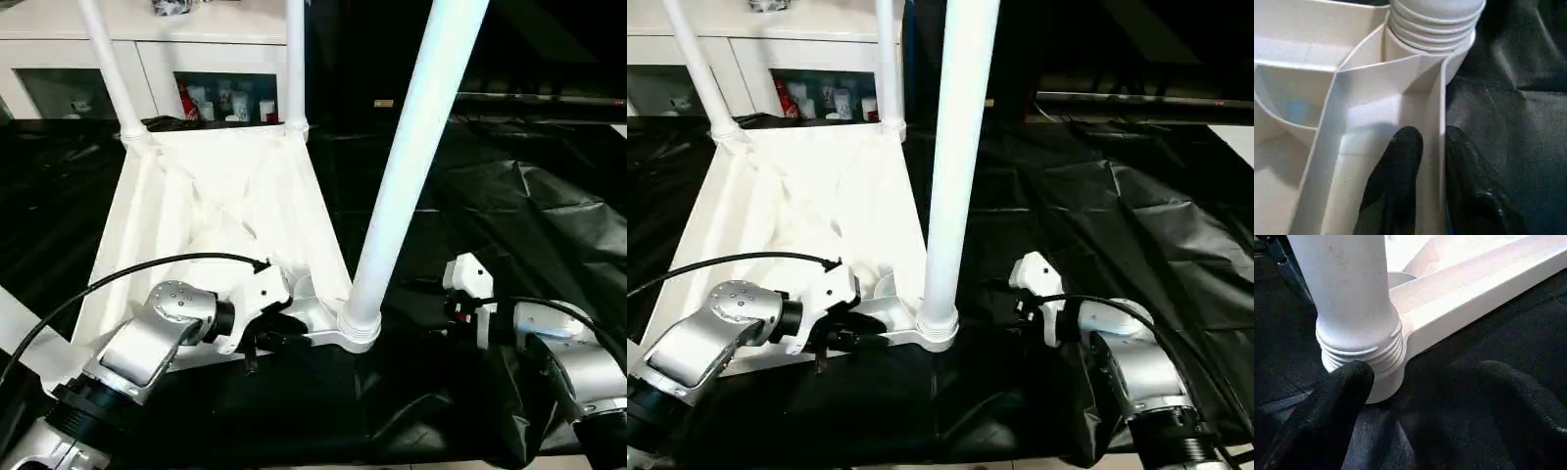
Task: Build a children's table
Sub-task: Rotate table base, then rotate leg to tighten
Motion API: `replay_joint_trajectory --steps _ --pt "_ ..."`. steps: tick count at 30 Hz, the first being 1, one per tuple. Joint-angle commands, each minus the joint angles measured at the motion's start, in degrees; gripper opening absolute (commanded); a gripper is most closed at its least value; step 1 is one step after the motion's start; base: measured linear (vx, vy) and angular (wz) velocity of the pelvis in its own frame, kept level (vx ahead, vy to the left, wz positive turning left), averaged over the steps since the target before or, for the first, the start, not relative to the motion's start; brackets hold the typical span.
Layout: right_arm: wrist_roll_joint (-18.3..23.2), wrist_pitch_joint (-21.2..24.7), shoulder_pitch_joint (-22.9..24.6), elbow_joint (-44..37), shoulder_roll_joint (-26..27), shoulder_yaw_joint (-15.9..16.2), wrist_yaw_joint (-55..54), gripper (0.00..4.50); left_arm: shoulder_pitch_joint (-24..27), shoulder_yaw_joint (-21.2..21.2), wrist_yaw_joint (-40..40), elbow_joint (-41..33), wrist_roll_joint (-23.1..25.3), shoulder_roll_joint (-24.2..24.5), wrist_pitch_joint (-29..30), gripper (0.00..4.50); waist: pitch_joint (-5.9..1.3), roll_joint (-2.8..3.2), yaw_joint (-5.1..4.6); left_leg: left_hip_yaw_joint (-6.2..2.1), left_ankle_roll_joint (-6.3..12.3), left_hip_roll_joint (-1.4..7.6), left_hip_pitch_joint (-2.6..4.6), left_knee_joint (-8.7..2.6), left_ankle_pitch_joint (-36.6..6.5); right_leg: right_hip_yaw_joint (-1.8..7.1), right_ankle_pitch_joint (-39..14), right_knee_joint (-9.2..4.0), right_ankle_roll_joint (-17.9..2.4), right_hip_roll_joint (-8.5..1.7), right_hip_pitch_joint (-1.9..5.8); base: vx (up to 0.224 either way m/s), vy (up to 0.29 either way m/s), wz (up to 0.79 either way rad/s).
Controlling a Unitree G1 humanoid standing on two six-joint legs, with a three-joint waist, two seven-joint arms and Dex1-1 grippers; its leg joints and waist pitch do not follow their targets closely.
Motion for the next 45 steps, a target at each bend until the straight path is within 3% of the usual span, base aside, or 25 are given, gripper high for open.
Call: replay_joint_trajectory --steps 1,7,15,22,23,25,28,29,34,36,37,38,40,42,44,45 --pt "0.0 0.0 -0.2 -1.0 -0.8 0.6 0.2 4.01 0.6 -1.2 -0.9 0.0 0.5 0.7 1.1 0.56 -3.37 -0.14 0.26 -0.18 1.27 0.88 0.48 -4.03 -17.5 2.08 -20.3 -5.11 -9.9 -2.94 2.45 0.000 0.000 0.00" --pt "0.3 0.3 -0.2 -1.3 -1.1 0.7 0.7 4.01 1.1 -2.3 -2.0 -0.9 1.7 2.0 1.0 0.07 -3.39 -0.17 0.28 -0.24 1.24 0.94 0.49 -4.06 -17.5 2.06 -20.4 -5.07 -9.8 -2.93 2.46 0.000 0.000 0.00" --pt "1.2 0.3 -0.1 -2.2 -1.5 0.9 2.1 4.01 -0.4 0.5 2.8 3.3 1.7 -2.1 -3.8 0.07 -3.33 -0.29 0.42 -0.13 1.40 0.94 0.65 -3.92 -17.9 2.08 -21.2 -5.28 -9.5 -2.95 2.32 0.000 0.000 0.00" --pt "1.7 -0.3 -0.5 -1.7 -1.9 1.0 3.1 4.01 -2.5 2.6 5.2 9.0 0.6 -6.2 -6.3 0.07 -3.07 -0.70 0.29 -0.28 1.40 0.40 0.50 -3.73 -19.4 1.59 -32.6 -6.60 -4.8 -3.18 2.06 0.000 0.000 0.00" --pt "1.4 -0.8 -0.9 -1.3 -1.7 1.1 2.6 4.01 -3.2 3.1 5.7 10.3 0.6 -7.5 -7.1 0.07 -3.07 -0.42 0.35 -0.33 1.33 0.42 0.64 -3.71 -19.7 1.56 -33.3 -6.74 -4.5 -3.24 1.93 0.000 0.000 0.00" --pt "1.1 -1.4 -1.4 -0.7 -1.1 1.1 1.8 4.01 -3.6 3.1 5.5 10.9 0.6 -8.0 -7.3 0.07 -3.11 -0.48 0.23 -0.39 1.25 0.44 0.82 -3.66 -20.4 1.36 -34.6 -7.01 -4.0 -3.22 1.75 0.000 0.000 0.00" --pt "-0.4 -3.6 -3.1 1.5 1.3 1.3 -1.6 4.01 -4.2 2.7 4.9 11.7 1.0 -8.3 -7.9 0.07 -3.04 -0.56 -0.27 -0.76 0.75 0.32 0.33 -3.88 -21.6 0.74 -36.2 -7.16 -3.2 -3.34 1.93 0.000 0.000 0.00" --pt "-0.9 -4.1 -4.0 2.6 2.5 1.5 -3.0 4.01 -4.4 2.6 4.8 12.1 1.1 -8.4 -8.2 0.07 -3.04 -0.41 -0.11 -0.74 0.72 0.38 0.92 -3.79 -22.7 0.61 -36.8 -7.44 -3.1 -3.39 1.48 0.000 0.000 0.00" --pt "-1.8 -4.5 -6.2 5.2 5.1 2.4 -5.0 4.01 -4.6 2.2 4.0 12.6 1.6 -8.1 -8.6 0.07 -3.08 -0.43 -0.22 -0.82 0.76 0.48 0.81 -4.04 -23.0 0.66 -35.2 -7.20 -3.9 -3.54 1.53 0.000 0.000 0.00" --pt "-1.9 -4.3 -8.2 7.3 7.2 2.9 -6.0 4.01 -4.6 2.1 3.4 13.1 2.0 -8.0 -9.2 0.07 -3.21 -0.41 -0.01 -0.64 0.96 0.58 1.10 -4.03 -22.6 0.93 -32.9 -6.97 -4.9 -3.49 1.34 0.000 0.000 0.00" --pt "-2.0 -4.3 -9.1 8.6 8.1 3.2 -6.3 4.01 -4.6 2.1 3.1 13.3 2.1 -8.0 -9.4 0.07 -3.21 -0.55 -0.08 -0.64 1.05 0.55 0.82 -4.08 -22.2 0.95 -32.4 -6.83 -5.2 -3.55 1.53 0.000 0.000 0.00" --pt "-2.0 -4.5 -9.7 9.4 8.6 3.3 -6.4 4.01 -4.7 2.1 3.0 13.4 2.2 -8.0 -9.6 0.07 -3.28 -0.33 -0.14 -0.76 0.93 0.64 0.57 -4.25 -21.8 0.90 -31.7 -6.58 -5.6 -3.63 1.79 0.000 0.000 0.00" --pt "-2.2 -4.8 -10.4 10.4 8.8 4.0 -5.6 4.01 -4.7 2.1 3.0 13.5 2.2 -7.9 -9.7 0.07 -3.29 -0.23 0.05 -0.57 0.84 0.82 1.02 -4.18 -22.0 1.15 -30.3 -6.55 -6.3 -3.59 1.41 0.000 0.000 0.00" --pt "-2.3 -4.9 -10.9 11.4 9.1 4.3 -5.2 4.01 -4.7 2.1 2.9 13.6 2.3 -7.9 -9.8 0.07 -3.34 -0.19 0.15 -0.54 0.86 0.90 0.78 -4.31 -21.1 1.33 -28.0 -6.13 -7.2 -3.61 1.70 0.000 0.000 0.00" --pt "-2.2 -5.0 -11.6 12.4 9.5 4.5 -4.7 4.01 -4.7 2.1 2.8 13.7 2.4 -7.7 -9.9 0.07 -3.37 -0.45 0.31 -0.40 0.97 0.89 0.74 -4.25 -20.4 1.46 -26.6 -5.95 -7.7 -3.57 1.76 0.000 0.000 0.00" --pt "-2.2 -5.1 -11.8 12.8 9.6 4.6 -4.3 3.72 -4.7 2.1 2.7 13.7 2.5 -7.7 -9.9 0.00 -3.36 -0.43 0.33 -0.38 1.02 0.85 0.60 -4.25 -20.1 1.49 -26.4 -5.81 -7.8 -3.61 1.89 0.000 0.000 0.00"
